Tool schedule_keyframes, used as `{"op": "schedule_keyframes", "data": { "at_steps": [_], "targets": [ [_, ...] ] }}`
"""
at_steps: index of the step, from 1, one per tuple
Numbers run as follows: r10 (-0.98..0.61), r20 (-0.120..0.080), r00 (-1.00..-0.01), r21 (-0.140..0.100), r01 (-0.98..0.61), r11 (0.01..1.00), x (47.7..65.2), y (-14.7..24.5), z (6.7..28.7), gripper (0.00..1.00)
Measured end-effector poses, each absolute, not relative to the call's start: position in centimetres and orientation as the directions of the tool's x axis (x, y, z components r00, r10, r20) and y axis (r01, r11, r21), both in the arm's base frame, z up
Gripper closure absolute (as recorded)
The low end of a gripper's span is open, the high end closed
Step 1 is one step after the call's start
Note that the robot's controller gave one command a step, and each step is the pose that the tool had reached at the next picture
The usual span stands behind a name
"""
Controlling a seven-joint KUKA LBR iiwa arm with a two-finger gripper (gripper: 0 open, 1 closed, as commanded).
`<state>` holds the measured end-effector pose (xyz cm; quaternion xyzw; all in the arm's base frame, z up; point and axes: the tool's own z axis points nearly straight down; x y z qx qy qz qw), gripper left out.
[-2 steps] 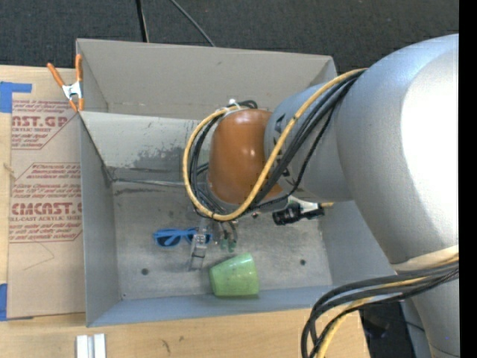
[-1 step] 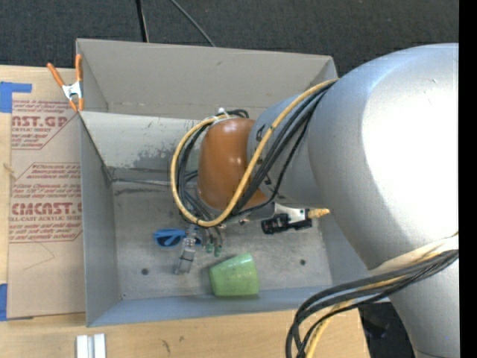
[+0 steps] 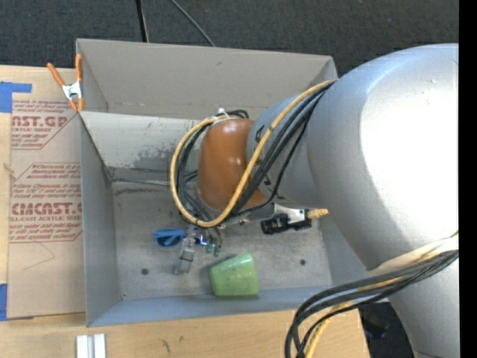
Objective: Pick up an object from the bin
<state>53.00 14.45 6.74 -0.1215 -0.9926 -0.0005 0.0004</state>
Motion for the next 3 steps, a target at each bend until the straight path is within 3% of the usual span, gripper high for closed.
{"op": "schedule_keyframes", "data": {
  "at_steps": [1, 2, 3],
  "targets": [
    [0.241, 0.001, -0.971, 0.001, 0.241, 0.971, 53.0, 14.5, 6.8, 1.0],
    [0.24, -0.007, -0.971, 0.005, 0.24, 0.971, 53.2, 14.6, 18.2, 1.0],
    [0.239, -0.003, -0.971, 0.002, 0.239, 0.971, 53.3, 14.6, 19.9, 1.0]
  ]
}}
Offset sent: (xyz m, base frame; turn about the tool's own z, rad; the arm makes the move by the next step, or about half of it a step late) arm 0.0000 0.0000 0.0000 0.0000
